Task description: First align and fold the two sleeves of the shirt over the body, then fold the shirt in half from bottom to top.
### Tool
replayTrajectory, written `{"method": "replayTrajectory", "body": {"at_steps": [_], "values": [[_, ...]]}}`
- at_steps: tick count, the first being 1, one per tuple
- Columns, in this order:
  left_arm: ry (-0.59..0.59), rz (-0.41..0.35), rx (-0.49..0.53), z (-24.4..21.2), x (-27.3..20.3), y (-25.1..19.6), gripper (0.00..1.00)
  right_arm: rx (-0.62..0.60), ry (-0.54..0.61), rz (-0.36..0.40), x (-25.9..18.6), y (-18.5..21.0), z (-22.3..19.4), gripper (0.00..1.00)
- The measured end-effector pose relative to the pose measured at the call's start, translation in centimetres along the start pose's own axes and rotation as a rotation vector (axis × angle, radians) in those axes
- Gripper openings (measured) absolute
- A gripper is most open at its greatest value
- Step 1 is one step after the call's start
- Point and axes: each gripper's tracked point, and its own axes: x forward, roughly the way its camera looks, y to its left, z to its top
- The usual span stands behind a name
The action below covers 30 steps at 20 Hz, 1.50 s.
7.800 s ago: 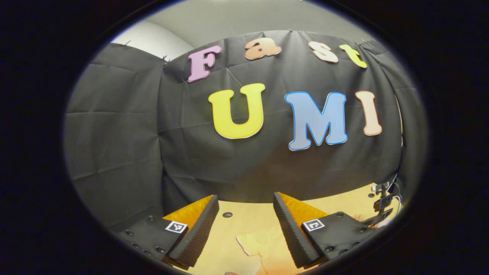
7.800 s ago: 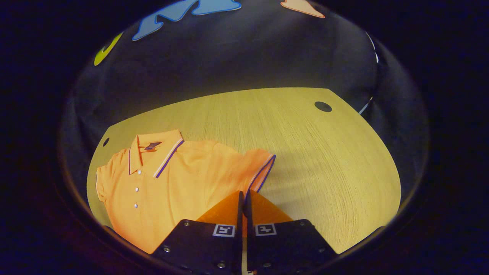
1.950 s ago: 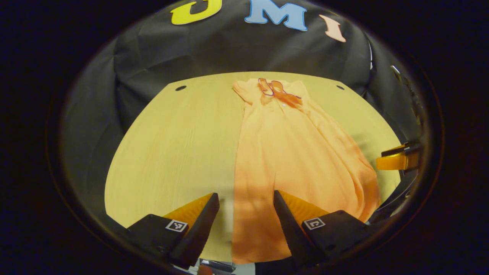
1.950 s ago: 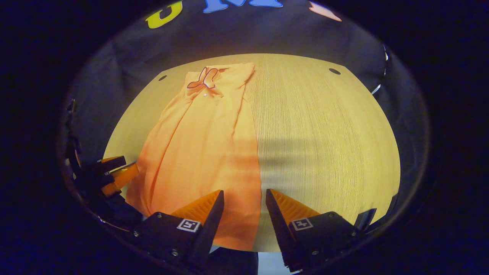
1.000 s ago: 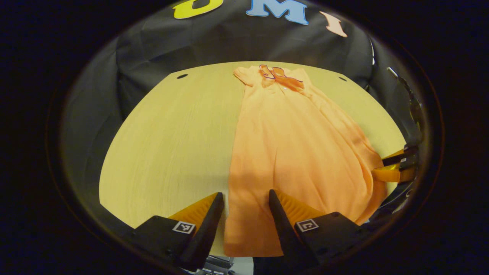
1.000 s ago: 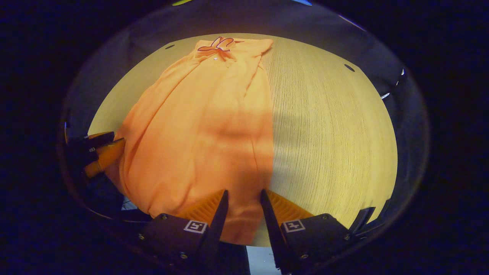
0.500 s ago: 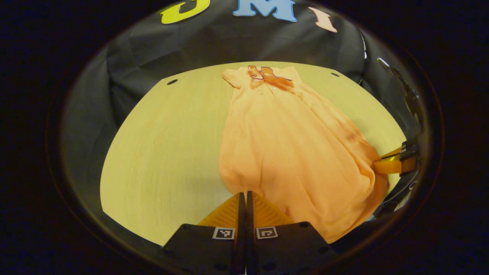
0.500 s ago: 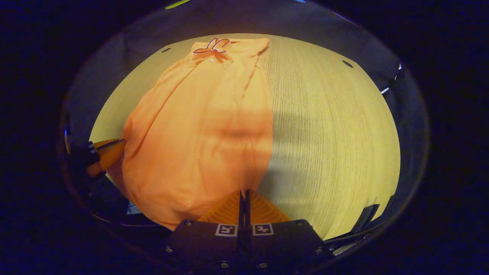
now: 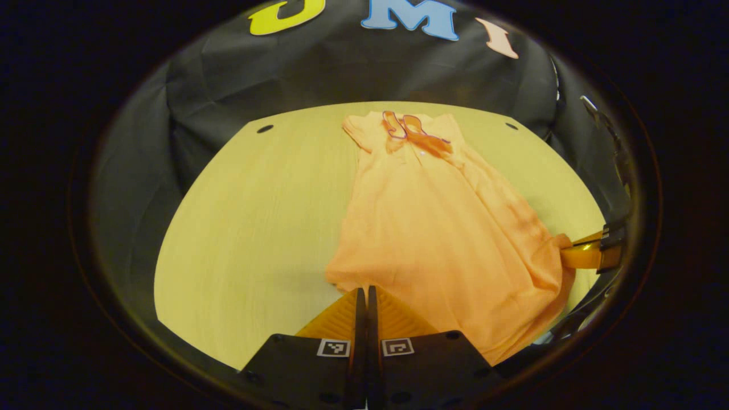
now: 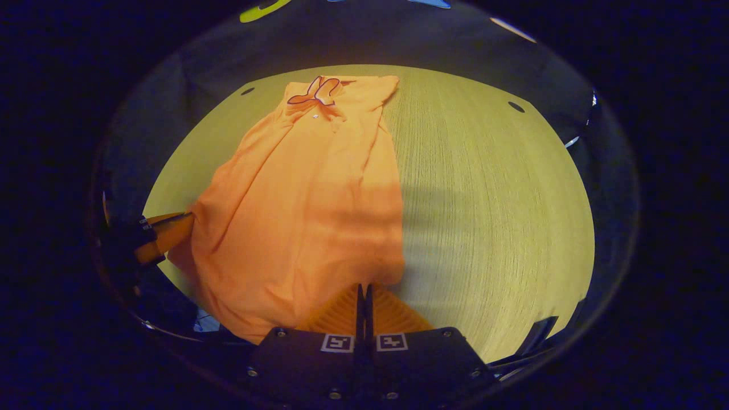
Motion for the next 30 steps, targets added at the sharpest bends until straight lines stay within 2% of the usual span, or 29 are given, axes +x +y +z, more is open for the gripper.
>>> {"method": "replayTrajectory", "body": {"at_steps": [4,9,16,20,22,25,30], "values": [[-0.058,-0.005,-0.011,5.0,0.8,0.4,0.08,0.025,-0.082,0.008,-0.3,-0.2,5.1,0.00],[-0.135,-0.010,-0.034,11.9,2.7,1.5,0.06,0.026,-0.169,-0.001,0.2,-1.5,11.4,0.00],[-0.254,0.008,-0.071,22.2,6.6,3.8,0.06,0.041,-0.289,-0.032,1.6,-4.0,21.3,0.00],[-0.321,-0.011,-0.081,28.2,9.2,4.2,0.06,0.079,-0.349,-0.028,2.7,-4.9,26.7,0.00],[-0.345,-0.020,-0.103,30.7,10.5,4.4,0.08,0.090,-0.377,-0.032,3.5,-5.5,29.3,0.00],[-0.380,-0.021,-0.122,34.1,12.4,5.0,0.06,0.112,-0.422,-0.033,4.4,-6.1,32.8,0.00],[-0.399,-0.016,-0.128,37.5,16.5,5.9,0.07,0.149,-0.475,-0.030,5.9,-7.2,37.6,0.00]]}}
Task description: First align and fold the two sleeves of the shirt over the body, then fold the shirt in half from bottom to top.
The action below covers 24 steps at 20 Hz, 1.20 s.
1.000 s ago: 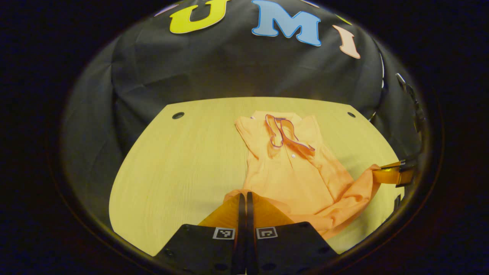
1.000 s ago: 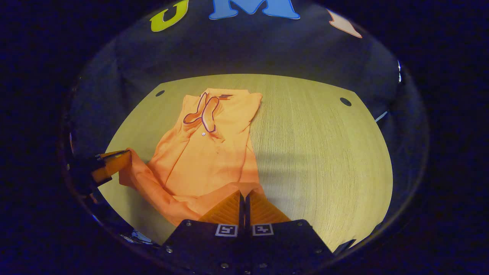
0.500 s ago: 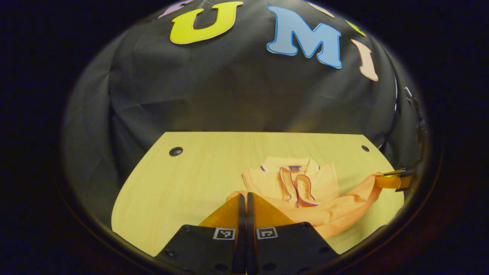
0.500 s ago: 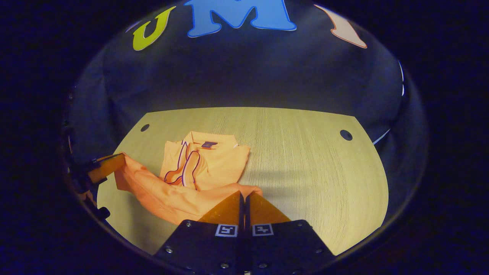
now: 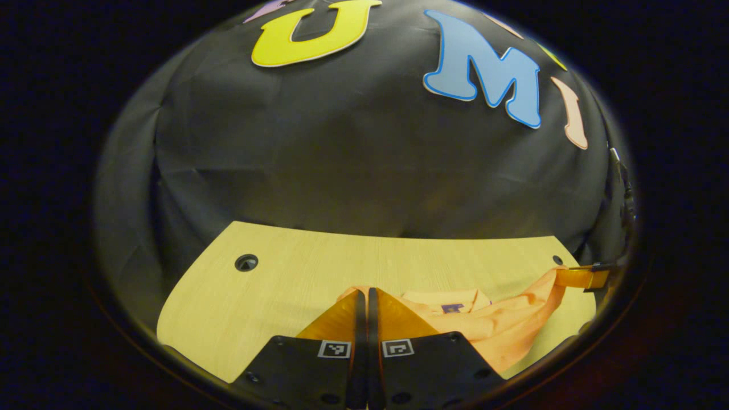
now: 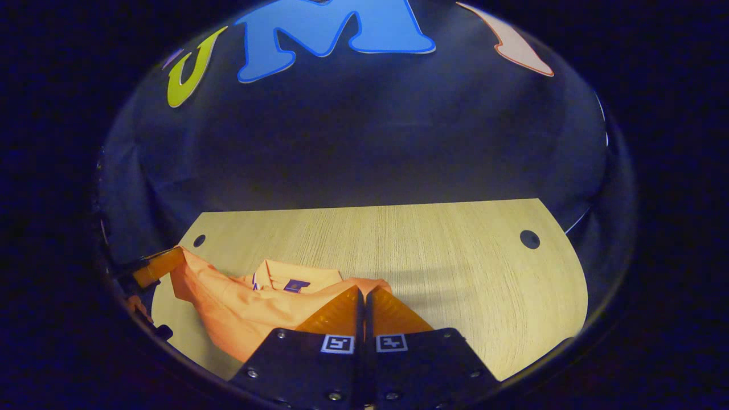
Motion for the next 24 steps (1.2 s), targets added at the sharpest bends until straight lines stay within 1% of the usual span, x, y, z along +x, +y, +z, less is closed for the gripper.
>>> {"method": "replayTrajectory", "body": {"at_steps": [1,7,8,9,15,19,20,21,23,24], "values": [[-0.001,0.002,0.002,0.3,0.9,0.1,0.06,0.003,-0.008,-0.004,1.1,-0.2,0.8,0.00],[-0.015,-0.005,0.018,0.9,5.5,0.0,0.05,0.039,-0.046,-0.023,5.7,-1.1,3.0,0.00],[-0.018,-0.006,0.011,1.0,6.3,0.0,0.07,0.050,-0.049,-0.025,6.7,-1.3,3.2,0.00],[-0.021,-0.008,0.006,1.0,7.1,0.0,0.05,0.062,-0.052,-0.029,7.5,-1.5,3.4,0.00],[-0.005,-0.010,0.046,-0.9,10.8,1.1,0.05,0.073,-0.038,-0.047,11.3,-2.2,2.2,0.00],[0.018,0.002,0.049,-2.6,12.3,1.6,0.05,0.055,-0.022,-0.055,12.0,-1.8,1.3,0.00],[0.024,0.005,0.050,-2.8,12.5,1.7,0.07,0.053,-0.018,-0.056,12.0,-1.8,1.3,0.00],[0.030,0.005,0.050,-3.2,12.6,1.7,0.05,0.052,-0.015,-0.057,12.2,-1.8,1.0,0.00],[0.036,0.006,0.050,-3.5,12.9,1.7,0.08,0.049,-0.003,-0.061,12.2,-1.8,0.9,0.00],[0.038,0.008,0.051,-3.5,13.0,1.8,0.06,0.048,0.003,-0.064,12.3,-1.8,0.8,0.00]]}}
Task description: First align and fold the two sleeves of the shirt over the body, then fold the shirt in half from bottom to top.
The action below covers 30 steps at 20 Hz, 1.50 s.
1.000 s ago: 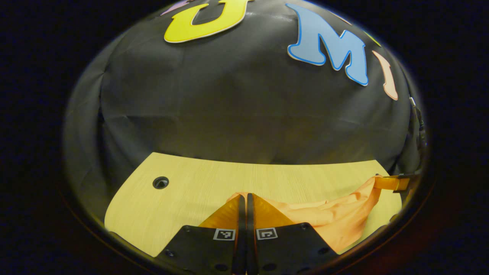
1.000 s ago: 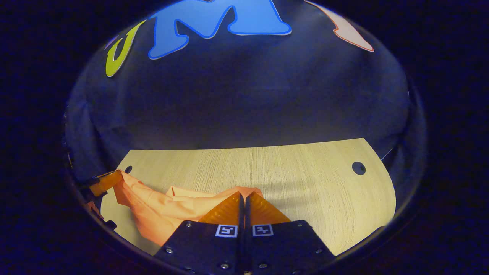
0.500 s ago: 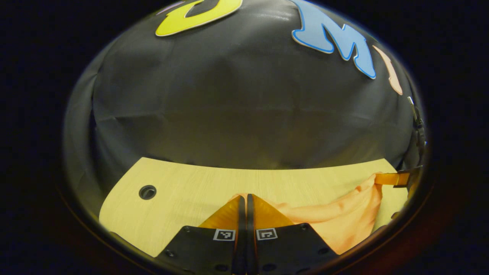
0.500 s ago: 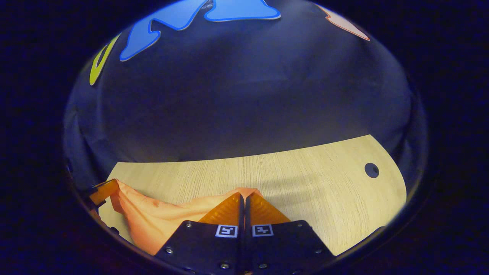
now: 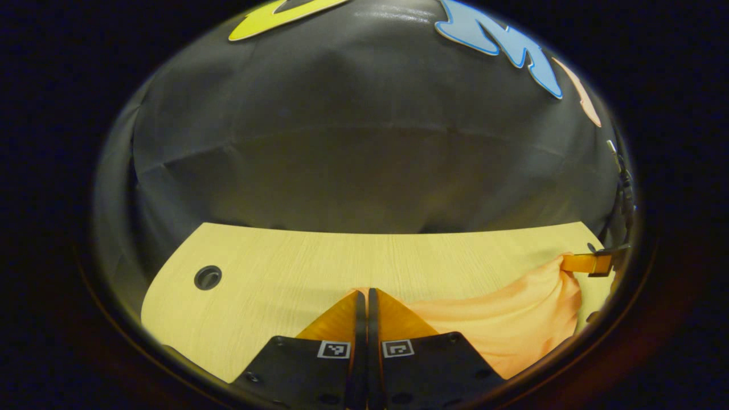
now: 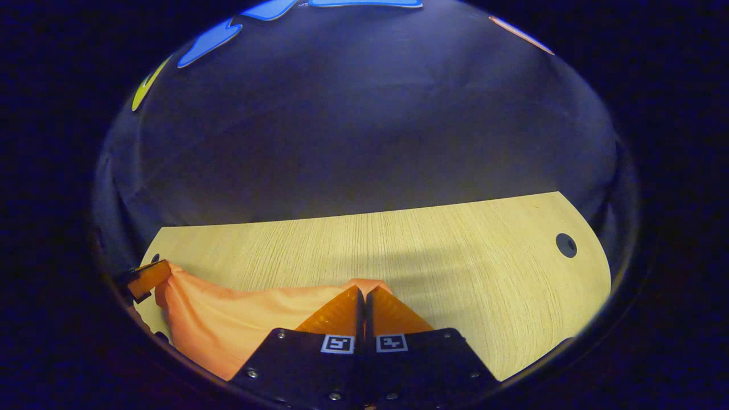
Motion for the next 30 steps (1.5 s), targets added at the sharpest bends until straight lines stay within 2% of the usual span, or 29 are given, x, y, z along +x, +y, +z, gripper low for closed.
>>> {"method": "replayTrajectory", "body": {"at_steps": [3,5,6,7,9,10,16,18,22,30], "values": [[0.016,-0.012,0.000,-0.3,-0.2,-0.3,0.07,-0.003,0.012,-0.001,-0.1,0.0,-0.4,0.02],[0.021,-0.013,-0.008,-0.4,-0.5,-0.6,0.14,-0.004,0.005,0.008,-0.2,0.3,-0.2,0.10],[0.014,-0.020,-0.021,0.0,-0.8,-0.9,0.33,-0.009,0.001,0.005,-0.5,0.4,0.0,0.36],[0.006,-0.026,-0.029,0.3,-1.2,-1.0,0.51,-0.016,-0.008,0.002,-0.7,0.6,0.2,0.47],[-0.004,-0.018,-0.016,1.0,-1.8,-0.9,0.88,-0.025,-0.021,0.005,-1.4,0.6,0.8,0.52],[-0.006,-0.016,-0.009,1.4,-2.2,-1.0,0.90,-0.025,-0.022,0.008,-1.8,0.7,0.8,0.57],[-0.031,-0.006,-0.003,4.2,-6.0,-1.4,0.89,-0.033,-0.030,0.030,-5.9,2.2,1.4,0.57],[-0.048,-0.007,0.001,5.1,-8.9,-1.9,0.89,-0.038,-0.039,0.037,-8.3,2.5,1.4,0.57],[-0.073,-0.019,0.006,6.4,-15.4,-3.2,0.89,-0.048,-0.052,0.051,-14.5,3.3,1.0,0.57],[-0.163,-0.032,0.003,8.9,-30.8,-5.6,0.89,-0.069,-0.139,0.079,-29.8,4.5,-0.5,0.57]]}}
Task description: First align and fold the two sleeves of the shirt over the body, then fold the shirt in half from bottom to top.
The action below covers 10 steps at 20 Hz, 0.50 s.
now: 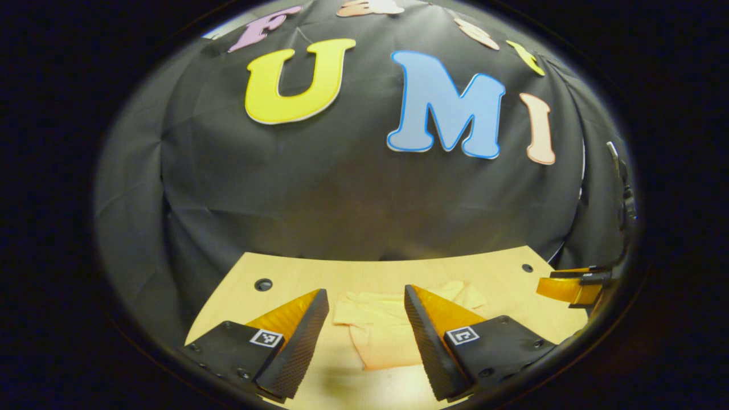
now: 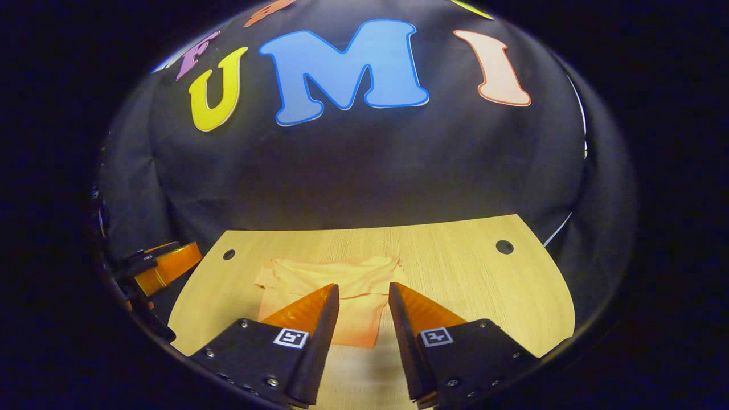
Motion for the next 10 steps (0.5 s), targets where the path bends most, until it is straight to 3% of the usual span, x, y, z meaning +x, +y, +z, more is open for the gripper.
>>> {"method": "replayTrajectory", "body": {"at_steps": [5,10], "values": [[-0.058,-0.015,-0.014,0.9,-8.7,-1.2,0.89,-0.014,-0.092,0.006,-8.6,1.8,0.1,0.57],[-0.069,-0.048,-0.023,-0.4,-14.6,-2.2,0.89,-0.003,-0.134,-0.010,-13.8,3.0,-2.2,0.57]]}}
